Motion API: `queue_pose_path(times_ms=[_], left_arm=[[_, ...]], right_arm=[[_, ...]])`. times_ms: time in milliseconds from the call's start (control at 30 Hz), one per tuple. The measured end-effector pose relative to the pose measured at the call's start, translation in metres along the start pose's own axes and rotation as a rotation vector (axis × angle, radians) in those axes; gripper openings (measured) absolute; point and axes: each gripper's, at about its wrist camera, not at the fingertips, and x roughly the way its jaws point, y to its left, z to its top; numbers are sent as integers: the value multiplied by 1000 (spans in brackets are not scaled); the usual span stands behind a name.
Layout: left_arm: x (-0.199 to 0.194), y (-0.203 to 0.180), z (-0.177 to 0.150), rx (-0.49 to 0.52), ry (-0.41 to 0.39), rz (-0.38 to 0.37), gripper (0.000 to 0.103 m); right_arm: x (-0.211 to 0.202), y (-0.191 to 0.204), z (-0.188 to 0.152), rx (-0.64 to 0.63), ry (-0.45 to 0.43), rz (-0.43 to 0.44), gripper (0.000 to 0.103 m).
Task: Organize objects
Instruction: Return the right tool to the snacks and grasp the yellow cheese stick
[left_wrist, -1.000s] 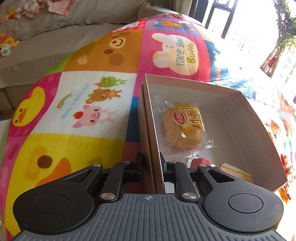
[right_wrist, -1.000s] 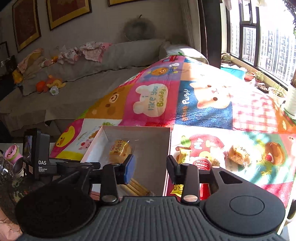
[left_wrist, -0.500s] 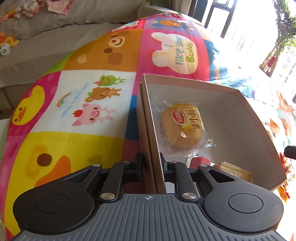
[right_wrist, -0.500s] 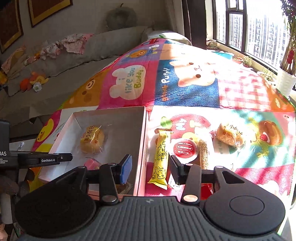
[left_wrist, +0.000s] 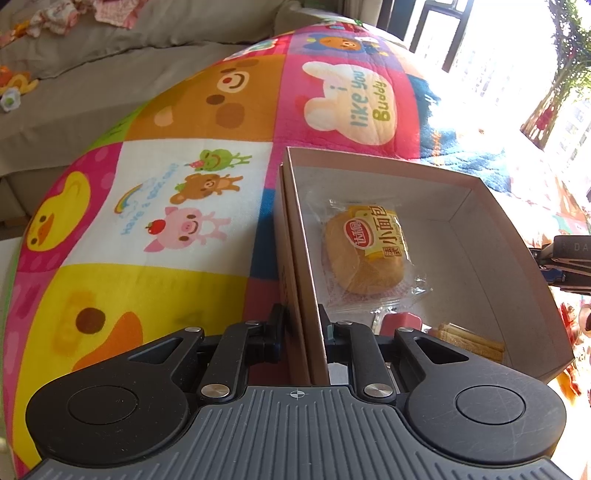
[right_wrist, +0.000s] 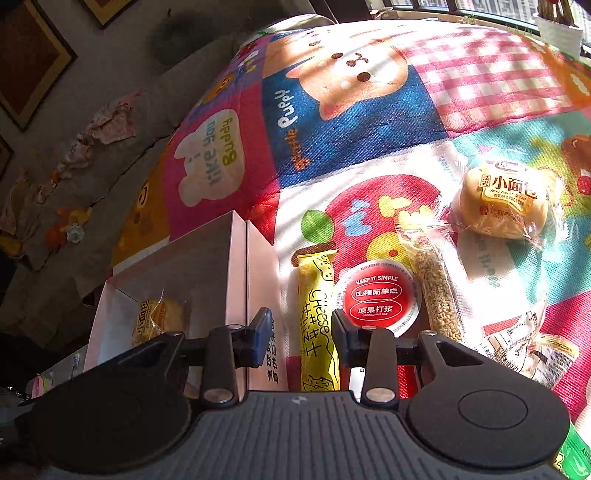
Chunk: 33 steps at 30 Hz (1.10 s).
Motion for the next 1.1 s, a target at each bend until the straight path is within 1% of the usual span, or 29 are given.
queue_pose_path(times_ms=[67, 133, 267, 333, 400, 567, 733, 800, 1000, 1100], left_arm=[[0, 0, 0, 1, 0, 0, 18], [0, 0, 0, 0, 0, 0, 18], [0, 0, 0, 0, 0, 0, 18], [0, 0, 0, 0, 0, -1, 18], [0, 0, 0, 0, 0, 0, 18], [1, -1, 1, -2, -1, 2, 18], [0, -1, 1, -1, -1, 1, 18], [0, -1, 1, -1, -1, 1, 18], [0, -1, 1, -1, 0, 1, 18], [0, -1, 1, -1, -1, 1, 18]], right_arm=[[9, 0, 5, -1, 1, 1, 34], [13, 1, 7, -3, 14, -4, 34], [15, -4, 1, -8, 47, -18, 32], [10, -10, -3, -21, 52, -24, 24], [2, -15, -8, -35, 52, -37, 22], [-23, -23, -27, -121, 50, -96, 23], [-41, -22, -48, -199, 36, -164, 23], [-42, -18, -53, -233, 37, -181, 23], [-31, 4, -66, -398, -14, -273, 25], [-25, 10, -64, -426, -31, -285, 25]])
